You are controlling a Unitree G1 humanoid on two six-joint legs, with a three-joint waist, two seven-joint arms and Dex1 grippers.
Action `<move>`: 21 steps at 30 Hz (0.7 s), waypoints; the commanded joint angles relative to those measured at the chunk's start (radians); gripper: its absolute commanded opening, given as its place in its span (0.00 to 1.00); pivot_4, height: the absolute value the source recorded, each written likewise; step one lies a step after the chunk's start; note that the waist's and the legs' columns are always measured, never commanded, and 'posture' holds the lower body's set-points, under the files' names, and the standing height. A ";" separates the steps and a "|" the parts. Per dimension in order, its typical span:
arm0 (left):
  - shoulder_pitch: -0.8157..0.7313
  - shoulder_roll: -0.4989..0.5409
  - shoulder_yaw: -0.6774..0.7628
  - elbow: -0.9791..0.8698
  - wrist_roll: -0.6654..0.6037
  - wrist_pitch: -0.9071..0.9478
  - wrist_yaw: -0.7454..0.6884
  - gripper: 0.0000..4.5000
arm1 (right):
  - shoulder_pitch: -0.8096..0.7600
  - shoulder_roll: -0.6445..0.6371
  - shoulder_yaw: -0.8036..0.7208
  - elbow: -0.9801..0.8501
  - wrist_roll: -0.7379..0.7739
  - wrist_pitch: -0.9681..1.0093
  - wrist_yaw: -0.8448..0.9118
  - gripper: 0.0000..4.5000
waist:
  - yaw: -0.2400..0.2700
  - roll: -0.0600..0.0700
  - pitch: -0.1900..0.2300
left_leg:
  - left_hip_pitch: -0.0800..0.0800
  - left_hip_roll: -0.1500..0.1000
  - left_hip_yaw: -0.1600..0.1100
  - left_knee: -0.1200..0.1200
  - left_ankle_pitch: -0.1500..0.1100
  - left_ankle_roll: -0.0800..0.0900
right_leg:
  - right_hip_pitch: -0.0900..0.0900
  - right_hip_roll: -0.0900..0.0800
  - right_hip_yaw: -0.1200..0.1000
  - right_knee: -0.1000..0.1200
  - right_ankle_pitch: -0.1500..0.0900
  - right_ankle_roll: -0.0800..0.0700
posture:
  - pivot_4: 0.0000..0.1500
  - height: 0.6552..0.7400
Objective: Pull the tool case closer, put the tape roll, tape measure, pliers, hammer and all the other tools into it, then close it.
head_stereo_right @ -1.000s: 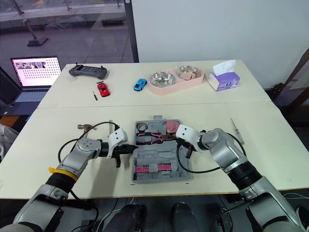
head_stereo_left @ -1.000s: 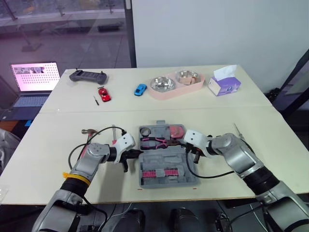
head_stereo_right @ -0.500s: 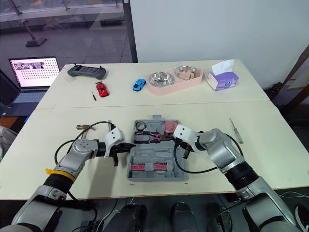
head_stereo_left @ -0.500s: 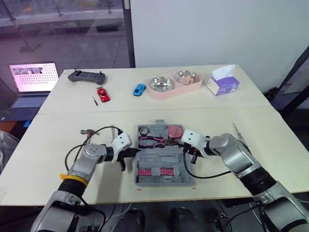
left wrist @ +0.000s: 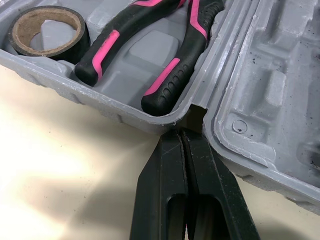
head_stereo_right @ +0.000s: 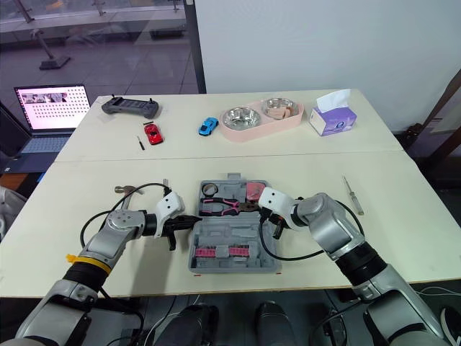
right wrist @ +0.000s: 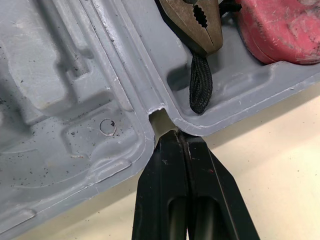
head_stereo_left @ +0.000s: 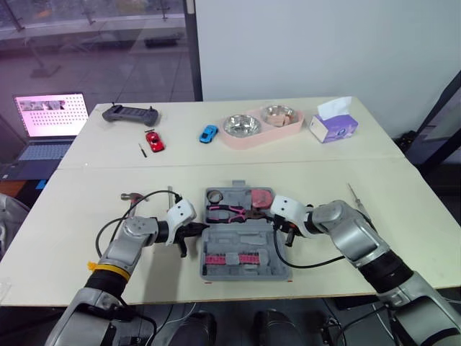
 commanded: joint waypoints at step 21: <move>0.077 0.215 0.074 -0.415 -0.102 0.228 -0.081 0.01 | 0.093 -0.197 -0.244 -0.090 0.129 -0.097 0.038 0.00 | -0.007 0.000 0.000 | -0.001 0.001 0.001 0.000 0.000 0.000 | -0.001 0.000 0.000 0.000 0.000 0.000 | 1.00 1.00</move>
